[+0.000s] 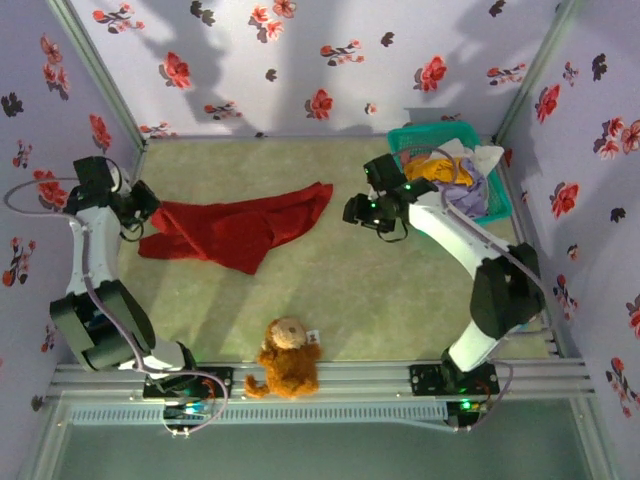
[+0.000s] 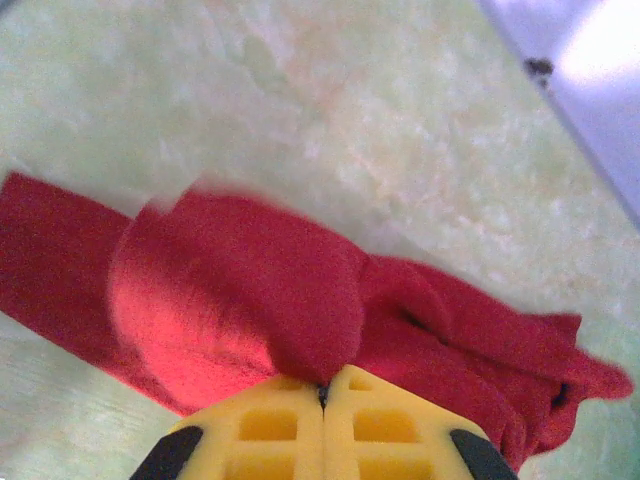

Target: Fold and stack the t-shirts

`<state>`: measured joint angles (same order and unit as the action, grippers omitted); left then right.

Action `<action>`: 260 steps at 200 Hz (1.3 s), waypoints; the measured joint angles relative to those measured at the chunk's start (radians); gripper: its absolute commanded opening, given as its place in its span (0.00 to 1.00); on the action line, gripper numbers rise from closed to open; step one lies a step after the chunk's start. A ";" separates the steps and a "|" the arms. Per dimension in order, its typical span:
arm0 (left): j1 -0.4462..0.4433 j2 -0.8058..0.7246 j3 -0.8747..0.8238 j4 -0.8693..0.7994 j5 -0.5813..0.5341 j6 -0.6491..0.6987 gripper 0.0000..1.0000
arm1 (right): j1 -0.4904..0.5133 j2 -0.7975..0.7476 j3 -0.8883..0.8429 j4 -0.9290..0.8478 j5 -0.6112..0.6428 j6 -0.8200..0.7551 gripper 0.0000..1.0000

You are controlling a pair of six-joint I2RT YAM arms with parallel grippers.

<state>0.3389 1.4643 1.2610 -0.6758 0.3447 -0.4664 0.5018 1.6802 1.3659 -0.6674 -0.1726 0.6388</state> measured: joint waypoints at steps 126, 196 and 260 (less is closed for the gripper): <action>0.006 0.021 -0.071 -0.002 0.118 0.005 0.00 | -0.066 0.743 0.941 -0.140 -0.030 -0.137 0.56; 0.006 0.063 -0.057 0.003 0.139 0.004 0.00 | -0.083 0.855 0.939 -0.040 -0.223 -0.026 0.56; 0.006 0.079 0.003 -0.004 0.155 0.004 0.00 | -0.079 0.963 1.016 0.019 -0.337 0.060 0.00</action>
<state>0.3454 1.5433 1.2636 -0.6800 0.4995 -0.4622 0.4232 2.6431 2.3821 -0.6479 -0.5095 0.6991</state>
